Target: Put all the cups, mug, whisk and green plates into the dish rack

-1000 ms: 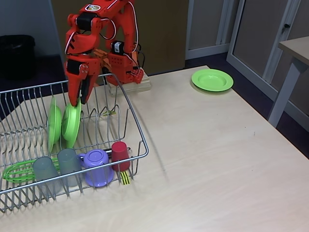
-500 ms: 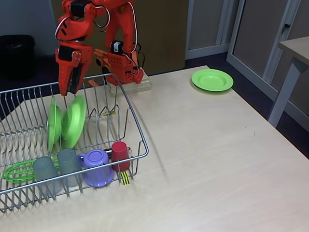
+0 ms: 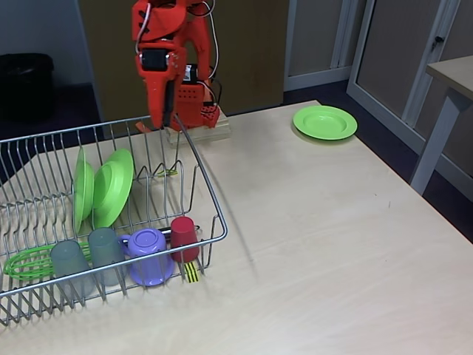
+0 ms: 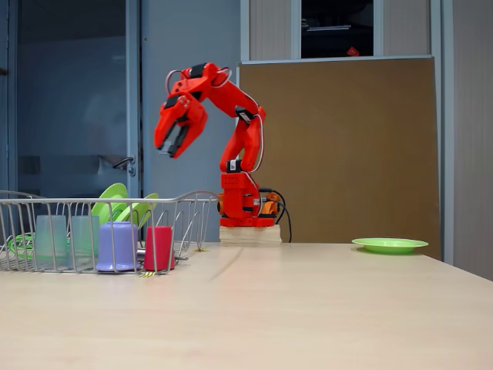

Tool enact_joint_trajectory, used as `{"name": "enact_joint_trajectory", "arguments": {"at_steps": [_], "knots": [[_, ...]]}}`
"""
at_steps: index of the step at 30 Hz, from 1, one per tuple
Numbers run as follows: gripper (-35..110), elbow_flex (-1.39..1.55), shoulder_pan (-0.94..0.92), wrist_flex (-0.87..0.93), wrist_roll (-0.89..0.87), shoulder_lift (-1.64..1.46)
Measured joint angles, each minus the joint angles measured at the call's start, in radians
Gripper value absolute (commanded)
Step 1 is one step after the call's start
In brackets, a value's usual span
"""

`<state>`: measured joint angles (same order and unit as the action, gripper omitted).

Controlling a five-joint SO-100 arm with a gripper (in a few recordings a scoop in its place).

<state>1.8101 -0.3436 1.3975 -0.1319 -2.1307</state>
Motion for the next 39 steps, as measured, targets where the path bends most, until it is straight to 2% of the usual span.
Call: {"name": "enact_joint_trajectory", "arguments": {"at_steps": [3, 9, 10, 16, 18, 23, 27, 31, 39], "knots": [[6, 0.063, 0.167, 0.008, -0.138, -0.026], [4, 0.202, 0.584, -0.018, -0.546, -0.012], [0, 0.209, 0.661, -0.049, -0.623, 0.006], [0, 0.193, 1.037, -0.275, -1.012, 0.249], [9, 0.160, 1.138, -0.316, -1.152, 0.345], [20, 0.072, 1.289, -0.417, -1.437, 0.546], [24, -0.072, 1.413, -0.391, -1.620, 0.733], [28, -0.222, 1.520, -0.350, -1.749, 0.894], [28, -0.250, 1.626, -0.425, -1.905, 0.983]]}}
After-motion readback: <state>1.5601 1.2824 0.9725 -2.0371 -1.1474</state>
